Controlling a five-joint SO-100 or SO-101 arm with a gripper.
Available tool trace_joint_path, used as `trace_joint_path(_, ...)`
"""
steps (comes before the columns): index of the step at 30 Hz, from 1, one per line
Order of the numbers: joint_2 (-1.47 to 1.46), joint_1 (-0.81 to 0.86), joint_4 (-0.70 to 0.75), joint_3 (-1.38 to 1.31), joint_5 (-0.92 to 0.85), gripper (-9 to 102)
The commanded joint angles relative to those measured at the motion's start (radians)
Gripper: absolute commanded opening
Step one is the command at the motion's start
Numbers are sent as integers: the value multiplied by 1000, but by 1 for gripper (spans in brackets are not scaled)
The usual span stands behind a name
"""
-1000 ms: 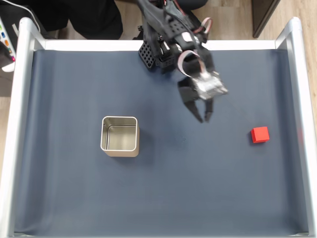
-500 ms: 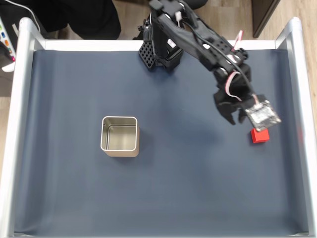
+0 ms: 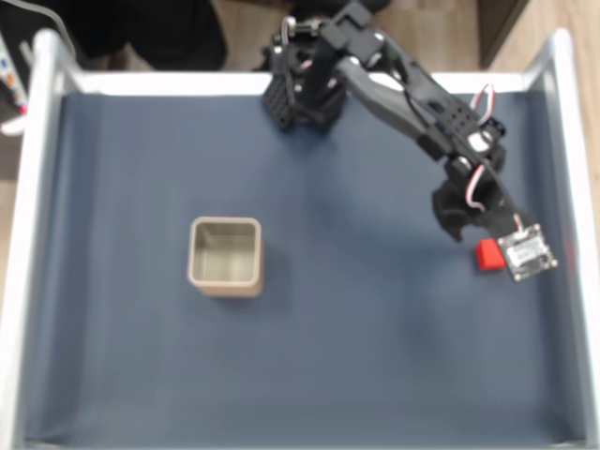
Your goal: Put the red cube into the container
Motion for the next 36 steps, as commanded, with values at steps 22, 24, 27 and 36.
trace_joint_path(22, -150, 0, -242, -8, -6, 28)
trace_joint_path(24, -178, 2, -252, -29, 3, 28)
trace_joint_path(27, -210, 0, -255, -55, 15, 28)
trace_joint_path(36, -272, -8, -284, -107, 34, 27)
